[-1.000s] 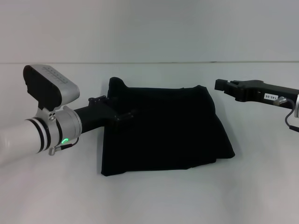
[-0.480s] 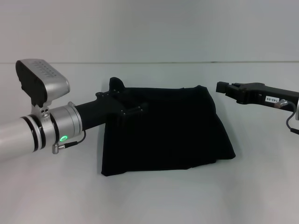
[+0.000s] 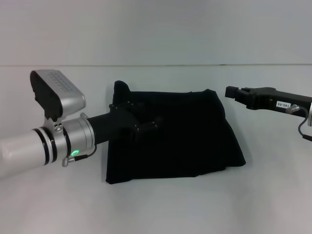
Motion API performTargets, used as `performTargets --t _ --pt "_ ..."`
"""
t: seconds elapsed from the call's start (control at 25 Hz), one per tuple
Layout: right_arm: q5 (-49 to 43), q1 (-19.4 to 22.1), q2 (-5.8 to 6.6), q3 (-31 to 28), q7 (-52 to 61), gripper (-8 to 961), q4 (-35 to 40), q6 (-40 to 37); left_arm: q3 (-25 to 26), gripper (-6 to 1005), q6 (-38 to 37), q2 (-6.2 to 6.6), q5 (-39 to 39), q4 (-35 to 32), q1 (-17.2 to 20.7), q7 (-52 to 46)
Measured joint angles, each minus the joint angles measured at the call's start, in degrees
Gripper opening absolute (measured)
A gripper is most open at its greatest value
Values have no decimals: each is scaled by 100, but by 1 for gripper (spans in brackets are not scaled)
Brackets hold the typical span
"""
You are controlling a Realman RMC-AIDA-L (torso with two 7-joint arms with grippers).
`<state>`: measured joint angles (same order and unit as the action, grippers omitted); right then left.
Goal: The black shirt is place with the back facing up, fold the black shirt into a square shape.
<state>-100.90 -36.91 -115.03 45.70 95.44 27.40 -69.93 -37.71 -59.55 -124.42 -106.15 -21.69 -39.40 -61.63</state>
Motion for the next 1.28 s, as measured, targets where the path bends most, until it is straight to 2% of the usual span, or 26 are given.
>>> performTargets --t 0.28,0.64,0.96,1.28 --pt "-14 -15 -16 10 0 9 0 25 8 708 607 -4 9 316 -146 418" --pt "-18 -17 -20 9 -2 9 2 33 22 709 852 -4 9 411 -170 557" --pt "-18 -11 -20 9 -14 10 2 48 68 710 116 21 6 315 -104 413" --pt "-94 -23 0 8 433 19 2 423 91 712 -950 37 -1 -219 113 -171"
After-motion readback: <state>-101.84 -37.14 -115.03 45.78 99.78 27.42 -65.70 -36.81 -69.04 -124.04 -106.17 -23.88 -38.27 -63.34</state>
